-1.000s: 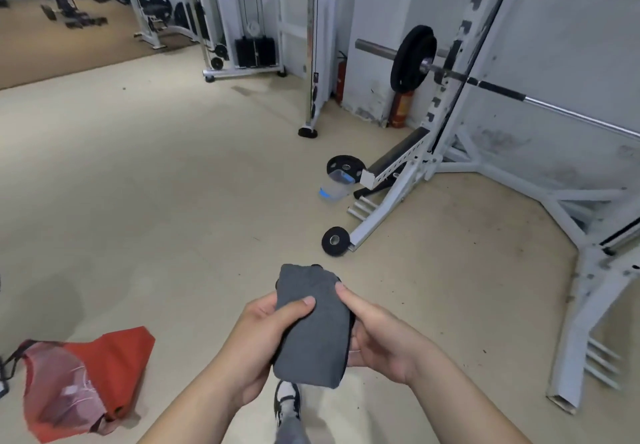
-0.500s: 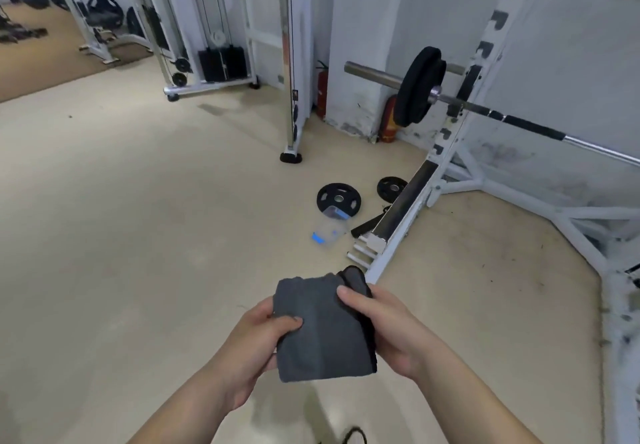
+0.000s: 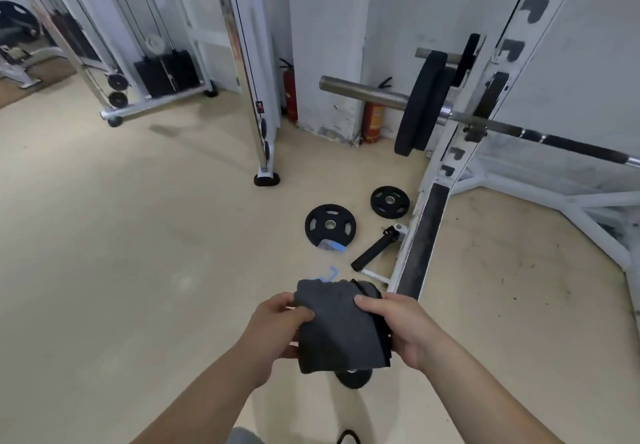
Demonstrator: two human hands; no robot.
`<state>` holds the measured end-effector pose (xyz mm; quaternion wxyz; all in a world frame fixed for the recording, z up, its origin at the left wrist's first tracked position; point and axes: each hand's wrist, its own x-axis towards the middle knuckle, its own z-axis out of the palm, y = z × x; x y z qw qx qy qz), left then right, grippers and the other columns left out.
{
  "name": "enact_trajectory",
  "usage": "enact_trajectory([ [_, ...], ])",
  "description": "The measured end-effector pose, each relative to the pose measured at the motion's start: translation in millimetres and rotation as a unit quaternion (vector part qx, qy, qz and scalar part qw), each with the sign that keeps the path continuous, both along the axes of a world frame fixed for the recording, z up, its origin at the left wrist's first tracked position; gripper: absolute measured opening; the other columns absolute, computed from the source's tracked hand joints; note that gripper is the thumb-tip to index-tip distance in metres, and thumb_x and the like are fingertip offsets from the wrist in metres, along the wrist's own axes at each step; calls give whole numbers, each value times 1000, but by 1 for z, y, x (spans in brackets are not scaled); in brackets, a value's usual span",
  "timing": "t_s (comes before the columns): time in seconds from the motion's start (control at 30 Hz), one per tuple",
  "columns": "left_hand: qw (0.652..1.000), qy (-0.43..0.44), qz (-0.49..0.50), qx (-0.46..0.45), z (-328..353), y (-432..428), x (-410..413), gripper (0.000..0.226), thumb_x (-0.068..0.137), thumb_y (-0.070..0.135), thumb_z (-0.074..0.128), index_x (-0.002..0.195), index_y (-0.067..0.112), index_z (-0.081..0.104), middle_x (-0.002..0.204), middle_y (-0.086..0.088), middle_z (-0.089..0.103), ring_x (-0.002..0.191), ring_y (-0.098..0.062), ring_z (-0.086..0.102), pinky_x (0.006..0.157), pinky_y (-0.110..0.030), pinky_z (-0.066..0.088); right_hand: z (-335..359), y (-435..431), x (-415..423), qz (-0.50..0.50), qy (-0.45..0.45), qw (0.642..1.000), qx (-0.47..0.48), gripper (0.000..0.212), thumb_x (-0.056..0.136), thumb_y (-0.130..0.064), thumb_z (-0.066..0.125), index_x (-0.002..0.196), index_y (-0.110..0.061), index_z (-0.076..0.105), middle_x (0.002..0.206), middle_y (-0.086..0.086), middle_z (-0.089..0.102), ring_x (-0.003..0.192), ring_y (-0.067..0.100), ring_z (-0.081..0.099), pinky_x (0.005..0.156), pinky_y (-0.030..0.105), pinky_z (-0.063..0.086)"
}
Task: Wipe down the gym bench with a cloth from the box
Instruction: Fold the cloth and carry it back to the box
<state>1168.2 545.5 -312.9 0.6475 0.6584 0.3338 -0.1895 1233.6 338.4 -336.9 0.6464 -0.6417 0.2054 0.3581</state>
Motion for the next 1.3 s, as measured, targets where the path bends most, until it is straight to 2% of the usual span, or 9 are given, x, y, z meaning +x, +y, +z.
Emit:
enact_trajectory([
  [0.1, 999, 4, -36, 13, -16, 36, 71, 20, 90, 15, 66, 109, 19, 70, 106, -8, 74, 93, -29, 74, 74, -44, 65, -15, 33, 57, -36, 10, 999, -16, 17, 89, -18, 81, 100, -6, 78, 88, 4, 84, 87, 23, 76, 72, 34, 58],
  [0.2, 997, 15, -74, 17, -47, 73, 144, 21, 90, 14, 67, 110, 19, 68, 106, -7, 74, 95, -29, 73, 78, -48, 65, -47, 71, 110, -84, 20, 996, -26, 19, 92, -16, 76, 109, -8, 76, 99, 7, 83, 95, 25, 76, 76, 36, 59],
  [0.37, 990, 37, -139, 6, -108, 136, 251, 13, 88, 7, 66, 99, 12, 71, 96, -14, 76, 90, -32, 75, 71, -48, 65, -114, 133, 180, -173, 46, 983, -38, 18, 93, -14, 76, 111, -14, 75, 108, 9, 81, 97, 26, 76, 75, 39, 60],
  [0.6, 975, 69, -210, 17, -203, 182, 338, 17, 90, 12, 65, 103, 19, 72, 98, -13, 76, 91, -31, 74, 77, -51, 64, -201, 189, 241, -240, 74, 965, -73, 17, 90, -16, 80, 105, -11, 74, 104, 11, 80, 93, 29, 76, 70, 42, 64],
  [0.8, 971, 90, -217, 34, -369, 182, 365, 20, 80, 6, 57, 90, 15, 72, 100, -23, 70, 83, -30, 66, 82, -61, 59, -357, 192, 265, -254, 60, 960, -104, 20, 87, -19, 82, 104, -13, 74, 102, 9, 80, 92, 27, 77, 70, 38, 63],
  [0.93, 961, 69, -257, 73, -503, 172, 387, 21, 77, 11, 55, 89, 20, 70, 94, -15, 74, 90, -37, 71, 82, -57, 60, -497, 199, 274, -268, 74, 955, -106, 23, 90, -17, 77, 106, -1, 70, 106, 18, 79, 101, 36, 76, 84, 50, 63],
  [1.07, 954, 40, -279, 104, -627, 159, 423, 19, 76, 15, 56, 91, 21, 65, 92, -8, 74, 89, -31, 72, 79, -53, 62, -620, 196, 298, -304, 45, 944, -116, 12, 91, -12, 75, 90, -6, 65, 90, 11, 73, 81, 30, 70, 73, 43, 59],
  [1.2, 953, -10, -282, 114, -716, 141, 455, 17, 75, 16, 58, 87, 25, 66, 87, -6, 75, 85, -31, 73, 77, -45, 63, -704, 185, 333, -300, 4, 945, -132, 16, 83, -22, 78, 89, -13, 66, 85, 6, 70, 76, 26, 66, 76, 48, 62],
  [1.3, 950, -48, -283, 121, -755, 133, 474, 21, 79, 15, 59, 96, 25, 68, 88, -4, 76, 86, -28, 73, 82, -45, 62, -740, 175, 353, -292, -25, 946, -137, 16, 88, -21, 75, 92, -6, 69, 85, 7, 71, 77, 26, 64, 76, 45, 58],
])
